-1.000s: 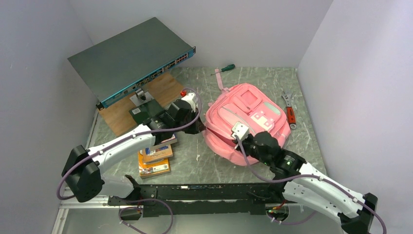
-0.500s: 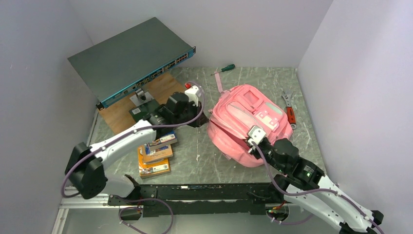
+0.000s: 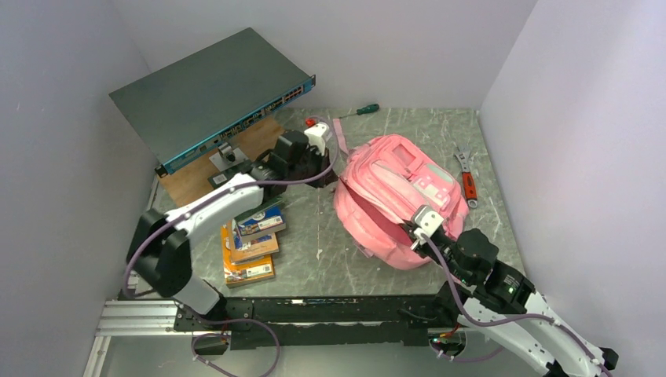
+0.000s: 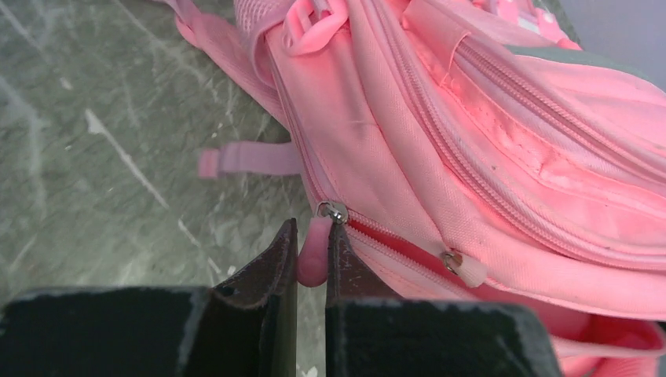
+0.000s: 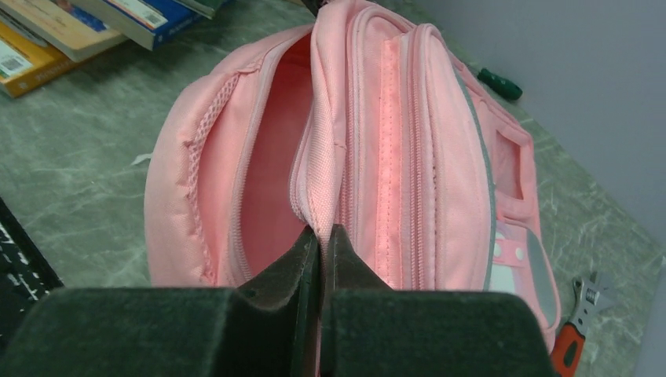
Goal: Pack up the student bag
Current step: Unzip the student bag at the center of the board, then pick up the book from the center of the board.
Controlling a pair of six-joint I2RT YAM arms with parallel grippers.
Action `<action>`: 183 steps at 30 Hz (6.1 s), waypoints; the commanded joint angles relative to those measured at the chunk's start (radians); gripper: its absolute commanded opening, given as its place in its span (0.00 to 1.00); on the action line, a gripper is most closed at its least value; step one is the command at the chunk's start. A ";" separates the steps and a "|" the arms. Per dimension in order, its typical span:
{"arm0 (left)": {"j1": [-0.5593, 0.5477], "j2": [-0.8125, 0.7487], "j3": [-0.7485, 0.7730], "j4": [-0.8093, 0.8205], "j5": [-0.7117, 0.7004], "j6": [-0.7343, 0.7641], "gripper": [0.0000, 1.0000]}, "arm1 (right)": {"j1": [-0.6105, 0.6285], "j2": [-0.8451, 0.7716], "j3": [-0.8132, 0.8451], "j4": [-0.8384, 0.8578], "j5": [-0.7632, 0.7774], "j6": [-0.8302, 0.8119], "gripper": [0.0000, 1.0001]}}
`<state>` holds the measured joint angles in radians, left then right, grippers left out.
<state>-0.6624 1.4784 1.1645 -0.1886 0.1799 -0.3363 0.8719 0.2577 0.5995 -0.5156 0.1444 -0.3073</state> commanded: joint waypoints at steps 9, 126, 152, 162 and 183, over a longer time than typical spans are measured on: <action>0.076 0.265 0.223 0.043 -0.073 0.070 0.00 | -0.002 0.063 0.135 0.086 0.041 -0.007 0.00; 0.165 -1.022 -0.163 -0.555 -0.197 -0.019 1.00 | -0.139 1.971 0.670 1.238 -0.634 1.658 0.12; 0.171 -0.947 -0.498 -0.285 -0.168 -0.932 1.00 | -0.389 1.250 0.035 1.466 -0.884 1.921 0.00; 0.173 -0.961 -0.719 0.208 -0.142 -1.199 1.00 | -0.400 1.038 -0.064 1.421 -0.899 1.938 0.00; 0.173 -0.950 -0.825 0.450 -0.119 -1.008 0.00 | -0.397 0.782 0.033 0.578 -0.856 1.328 0.34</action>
<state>-0.4950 0.5480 0.3191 0.2211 0.0647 -1.4738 0.4728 1.1213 0.4881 0.4927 -0.7441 1.3983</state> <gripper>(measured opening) 0.100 0.228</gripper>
